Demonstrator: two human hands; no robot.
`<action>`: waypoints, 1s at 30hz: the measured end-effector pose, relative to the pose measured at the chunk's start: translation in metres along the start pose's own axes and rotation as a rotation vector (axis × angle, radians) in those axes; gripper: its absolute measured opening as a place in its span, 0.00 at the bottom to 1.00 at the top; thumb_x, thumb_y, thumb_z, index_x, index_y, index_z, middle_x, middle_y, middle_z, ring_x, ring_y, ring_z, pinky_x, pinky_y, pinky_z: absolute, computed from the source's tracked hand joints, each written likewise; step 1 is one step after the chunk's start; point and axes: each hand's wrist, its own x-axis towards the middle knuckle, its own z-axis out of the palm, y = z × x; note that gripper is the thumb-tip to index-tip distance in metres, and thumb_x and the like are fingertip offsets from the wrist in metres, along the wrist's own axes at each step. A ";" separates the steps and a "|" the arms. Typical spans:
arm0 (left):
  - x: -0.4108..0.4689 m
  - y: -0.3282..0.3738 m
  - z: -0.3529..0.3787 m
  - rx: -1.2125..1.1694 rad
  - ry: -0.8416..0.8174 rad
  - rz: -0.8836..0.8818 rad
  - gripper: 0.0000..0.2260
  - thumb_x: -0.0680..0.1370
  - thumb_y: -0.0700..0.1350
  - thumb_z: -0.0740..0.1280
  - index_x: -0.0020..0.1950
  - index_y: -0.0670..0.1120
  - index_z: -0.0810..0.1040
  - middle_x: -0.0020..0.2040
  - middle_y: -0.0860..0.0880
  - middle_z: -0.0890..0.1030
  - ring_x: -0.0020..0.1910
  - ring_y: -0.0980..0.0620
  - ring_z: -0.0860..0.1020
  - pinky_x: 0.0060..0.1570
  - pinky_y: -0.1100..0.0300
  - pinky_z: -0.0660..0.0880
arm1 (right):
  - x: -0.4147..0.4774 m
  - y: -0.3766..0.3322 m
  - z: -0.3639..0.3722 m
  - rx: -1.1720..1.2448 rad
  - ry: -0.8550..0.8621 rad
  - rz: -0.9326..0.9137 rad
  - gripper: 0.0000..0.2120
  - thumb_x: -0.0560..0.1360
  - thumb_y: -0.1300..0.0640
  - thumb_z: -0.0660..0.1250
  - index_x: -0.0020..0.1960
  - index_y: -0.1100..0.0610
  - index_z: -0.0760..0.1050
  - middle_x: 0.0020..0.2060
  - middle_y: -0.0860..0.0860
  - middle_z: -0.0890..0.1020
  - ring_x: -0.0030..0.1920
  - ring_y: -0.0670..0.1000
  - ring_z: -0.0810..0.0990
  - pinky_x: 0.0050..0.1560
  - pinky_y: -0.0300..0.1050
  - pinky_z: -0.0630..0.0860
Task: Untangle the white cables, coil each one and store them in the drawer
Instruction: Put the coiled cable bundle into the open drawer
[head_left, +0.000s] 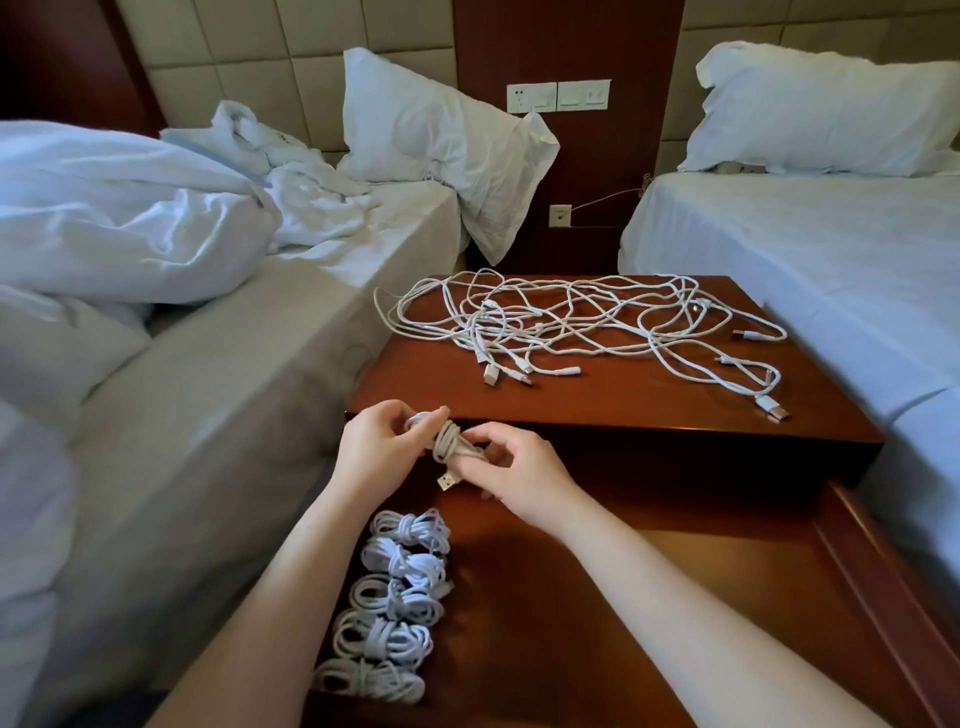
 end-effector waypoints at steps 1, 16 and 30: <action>0.000 -0.003 -0.003 0.060 0.002 0.012 0.18 0.74 0.57 0.69 0.37 0.43 0.79 0.31 0.51 0.78 0.32 0.54 0.74 0.34 0.60 0.69 | -0.001 0.002 0.001 -0.012 -0.007 0.012 0.09 0.71 0.45 0.72 0.50 0.43 0.79 0.35 0.44 0.79 0.38 0.46 0.79 0.48 0.49 0.79; 0.011 -0.038 -0.004 0.449 -0.113 0.018 0.22 0.78 0.57 0.62 0.61 0.41 0.76 0.56 0.44 0.78 0.58 0.45 0.75 0.50 0.58 0.69 | 0.029 0.012 0.034 -0.603 -0.331 0.153 0.23 0.77 0.34 0.57 0.64 0.44 0.77 0.57 0.52 0.78 0.58 0.55 0.77 0.52 0.48 0.73; 0.003 -0.006 0.005 0.176 0.067 0.143 0.11 0.79 0.48 0.64 0.47 0.40 0.80 0.44 0.46 0.80 0.46 0.49 0.75 0.44 0.61 0.66 | 0.015 -0.007 0.006 -0.198 0.066 -0.073 0.09 0.78 0.55 0.65 0.56 0.51 0.79 0.38 0.48 0.81 0.34 0.46 0.81 0.40 0.42 0.79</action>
